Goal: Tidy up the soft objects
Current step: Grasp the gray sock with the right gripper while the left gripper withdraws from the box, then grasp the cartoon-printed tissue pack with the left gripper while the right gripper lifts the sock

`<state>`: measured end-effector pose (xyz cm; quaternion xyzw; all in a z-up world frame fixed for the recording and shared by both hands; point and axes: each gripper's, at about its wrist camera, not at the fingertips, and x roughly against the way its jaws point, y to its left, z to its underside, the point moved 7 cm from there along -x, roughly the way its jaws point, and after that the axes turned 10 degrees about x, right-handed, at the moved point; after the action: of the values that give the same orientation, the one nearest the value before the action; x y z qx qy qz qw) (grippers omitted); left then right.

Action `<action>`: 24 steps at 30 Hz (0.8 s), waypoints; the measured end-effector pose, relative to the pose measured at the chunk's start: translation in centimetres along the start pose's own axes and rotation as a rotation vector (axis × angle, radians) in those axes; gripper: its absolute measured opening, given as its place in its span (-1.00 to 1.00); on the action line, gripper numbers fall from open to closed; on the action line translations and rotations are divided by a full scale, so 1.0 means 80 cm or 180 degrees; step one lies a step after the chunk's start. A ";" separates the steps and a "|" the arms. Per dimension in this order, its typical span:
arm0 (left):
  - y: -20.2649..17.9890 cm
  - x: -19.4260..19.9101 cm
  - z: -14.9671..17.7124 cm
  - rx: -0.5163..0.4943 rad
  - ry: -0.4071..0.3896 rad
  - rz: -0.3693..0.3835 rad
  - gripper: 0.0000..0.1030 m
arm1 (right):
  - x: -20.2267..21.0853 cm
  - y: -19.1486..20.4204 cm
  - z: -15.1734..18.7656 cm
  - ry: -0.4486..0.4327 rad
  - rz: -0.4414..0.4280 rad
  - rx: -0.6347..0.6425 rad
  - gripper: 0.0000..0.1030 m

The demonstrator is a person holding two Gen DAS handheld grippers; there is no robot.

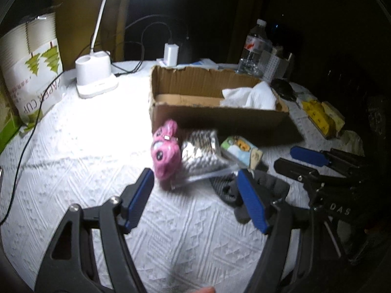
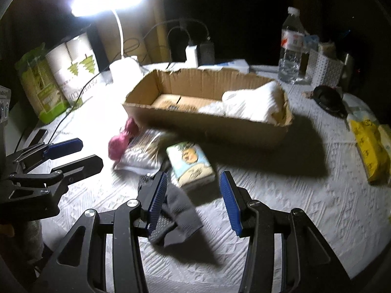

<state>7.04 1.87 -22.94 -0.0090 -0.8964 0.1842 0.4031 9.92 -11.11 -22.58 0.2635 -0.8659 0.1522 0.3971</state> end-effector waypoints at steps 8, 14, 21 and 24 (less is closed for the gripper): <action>0.011 -0.012 0.020 0.0077 0.0109 -0.0043 0.40 | -0.024 0.014 0.016 0.0151 -0.0133 0.0012 -0.07; 0.015 -0.018 0.029 0.0107 0.0176 -0.0090 0.40 | -0.043 0.025 0.026 0.0261 -0.0243 0.0032 -0.07; 0.007 -0.023 0.028 0.0067 0.0206 -0.0134 0.40 | -0.055 0.029 0.036 0.0301 -0.0344 0.0103 -0.40; -0.003 -0.028 0.026 0.0027 0.0224 -0.0154 0.40 | -0.045 0.021 0.034 0.0215 -0.0370 0.0098 -0.54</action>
<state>7.03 0.59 -25.72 0.0078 -0.8808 0.1777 0.4388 9.29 -9.81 -27.16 0.3140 -0.8328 0.1509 0.4301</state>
